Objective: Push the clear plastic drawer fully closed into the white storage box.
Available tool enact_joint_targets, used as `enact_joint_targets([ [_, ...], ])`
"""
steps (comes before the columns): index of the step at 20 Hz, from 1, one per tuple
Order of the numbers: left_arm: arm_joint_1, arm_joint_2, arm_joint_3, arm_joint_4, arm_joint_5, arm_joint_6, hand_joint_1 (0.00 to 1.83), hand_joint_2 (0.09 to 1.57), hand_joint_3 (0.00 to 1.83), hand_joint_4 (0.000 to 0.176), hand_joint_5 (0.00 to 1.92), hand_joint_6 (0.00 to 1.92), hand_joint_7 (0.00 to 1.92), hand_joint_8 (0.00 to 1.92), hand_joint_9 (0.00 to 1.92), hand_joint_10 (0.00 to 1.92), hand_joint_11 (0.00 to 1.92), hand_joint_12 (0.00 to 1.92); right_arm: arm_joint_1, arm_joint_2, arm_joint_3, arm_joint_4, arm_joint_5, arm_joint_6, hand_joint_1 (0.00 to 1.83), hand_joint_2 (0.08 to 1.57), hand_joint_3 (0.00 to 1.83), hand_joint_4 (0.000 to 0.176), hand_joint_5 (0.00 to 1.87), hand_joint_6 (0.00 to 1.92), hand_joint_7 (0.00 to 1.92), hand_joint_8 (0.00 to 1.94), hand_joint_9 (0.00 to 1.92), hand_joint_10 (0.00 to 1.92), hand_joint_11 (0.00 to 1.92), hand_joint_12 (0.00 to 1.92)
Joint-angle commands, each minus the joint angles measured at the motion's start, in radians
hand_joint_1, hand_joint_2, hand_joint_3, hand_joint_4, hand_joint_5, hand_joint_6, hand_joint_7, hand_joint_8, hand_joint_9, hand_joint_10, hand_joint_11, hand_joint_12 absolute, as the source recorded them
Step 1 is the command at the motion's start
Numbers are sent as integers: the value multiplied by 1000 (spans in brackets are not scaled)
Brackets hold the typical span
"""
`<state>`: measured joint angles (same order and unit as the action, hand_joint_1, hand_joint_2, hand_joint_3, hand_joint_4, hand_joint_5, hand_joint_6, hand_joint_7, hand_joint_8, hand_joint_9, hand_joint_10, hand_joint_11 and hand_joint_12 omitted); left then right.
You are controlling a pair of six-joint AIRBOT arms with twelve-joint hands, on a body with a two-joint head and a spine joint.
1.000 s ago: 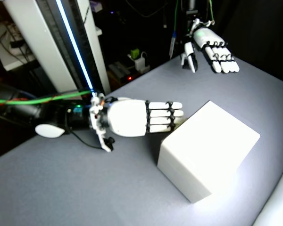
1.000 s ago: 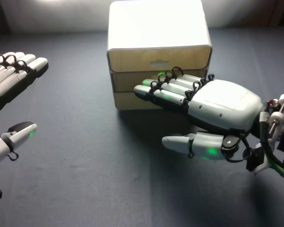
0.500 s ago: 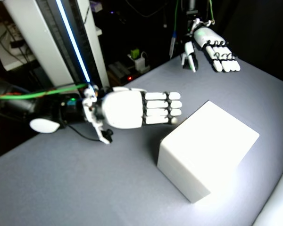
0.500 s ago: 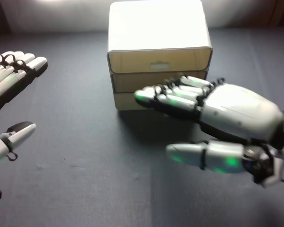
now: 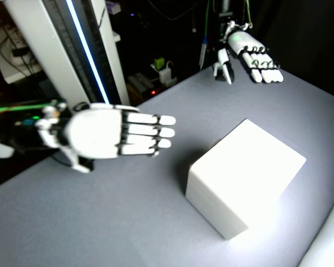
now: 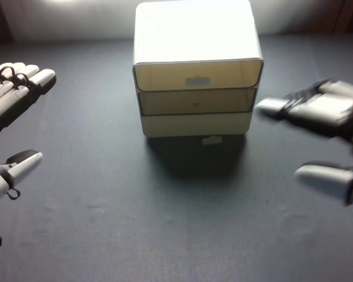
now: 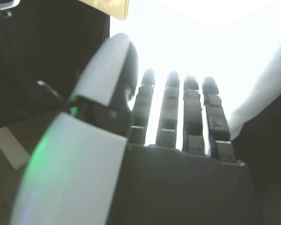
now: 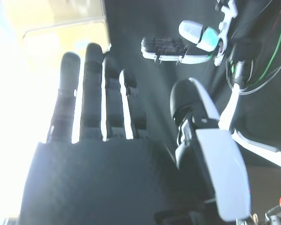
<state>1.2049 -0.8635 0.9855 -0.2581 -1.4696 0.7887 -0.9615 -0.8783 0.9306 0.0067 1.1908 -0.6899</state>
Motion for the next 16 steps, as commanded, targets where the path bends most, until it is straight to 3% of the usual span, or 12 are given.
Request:
enact_joint_targets([
  [1, -1, 8, -1, -11, -144, -1, 642, 1418, 0, 40, 0, 0, 0, 0, 0, 0, 0, 0, -17, 22, -9, 48, 183, -19, 319, 1456, 1, 0, 162, 8, 298, 5, 166, 505, 0, 1489],
  [3, -1, 8, -1, -16, -153, -1, 580, 1381, 0, 30, 0, 0, 0, 0, 0, 0, 0, 0, -70, 53, -24, 116, 239, -52, 131, 1452, 2, 0, 34, 10, 52, 7, 25, 226, 0, 1056],
  [4, -1, 9, 0, -16, -158, 0, 410, 1365, 0, 40, 0, 0, 0, 0, 0, 0, 0, 0, -109, 70, -31, 159, 273, -65, 177, 1450, 1, 0, 6, 1, 10, 1, 4, 44, 0, 611],
  [5, -1, 10, 0, -16, -163, 0, 225, 1354, 0, 64, 0, 0, 0, 0, 0, 0, 0, 0, -139, 81, -35, 192, 302, -74, 180, 1429, 0, 29, 0, 0, 1, 0, 0, 8, 0, 201],
  [8, -1, 15, -3, -23, -181, 5, 30, 1298, 0, 100, 0, 0, 0, 0, 0, 0, 0, 0, -186, 122, -59, 266, 359, -118, 74, 1390, 0, 0, 0, 0, 0, 0, 0, 0, 0, 4],
  [9, -1, 18, -6, -28, -190, 10, 32, 1295, 0, 99, 0, 0, 0, 0, 0, 0, 0, 0, -198, 138, -70, 291, 381, -138, 56, 1391, 0, 0, 0, 0, 0, 0, 0, 0, 0, 0],
  [10, -1, 20, -7, -30, -196, 12, 6, 1286, 0, 78, 0, 0, 0, 0, 0, 0, 0, 0, -209, 147, -75, 309, 400, -143, 41, 1398, 0, 0, 0, 0, 0, 0, 0, 0, 0, 0],
  [12, -1, 24, -9, -37, -214, 17, 0, 1235, 0, 95, 0, 0, 0, 0, 0, 0, 0, 0, -235, 159, -79, 344, 443, -143, 68, 1376, 0, 53, 0, 0, 0, 0, 0, 0, 0, 0],
  [13, -1, 25, -10, -42, -229, 19, 0, 1218, 0, 96, 0, 0, 0, 0, 0, 0, 0, 0, -242, 165, -81, 355, 466, -143, 65, 1374, 0, 32, 0, 0, 0, 0, 0, 0, 0, 0],
  [14, -1, 25, -11, -46, -243, 21, 0, 1208, 0, 128, 0, 0, 0, 0, 0, 0, 0, 0, -243, 171, -82, 359, 478, -145, 97, 1372, 0, 32, 0, 0, 0, 0, 0, 0, 0, 0],
  [15, -1, 26, -11, -48, -256, 23, 0, 1239, 3, 155, 0, 0, 0, 0, 0, 0, 0, 0, -243, 176, -82, 360, 491, -146, 96, 1352, 0, 81, 0, 0, 0, 0, 0, 0, 0, 0],
  [16, -1, 27, -11, -49, -259, 23, 0, 1259, 11, 171, 0, 0, 0, 0, 0, 0, 0, 0, -243, 182, -85, 360, 506, -146, 104, 1340, 0, 102, 0, 0, 0, 0, 0, 0, 0, 0],
])
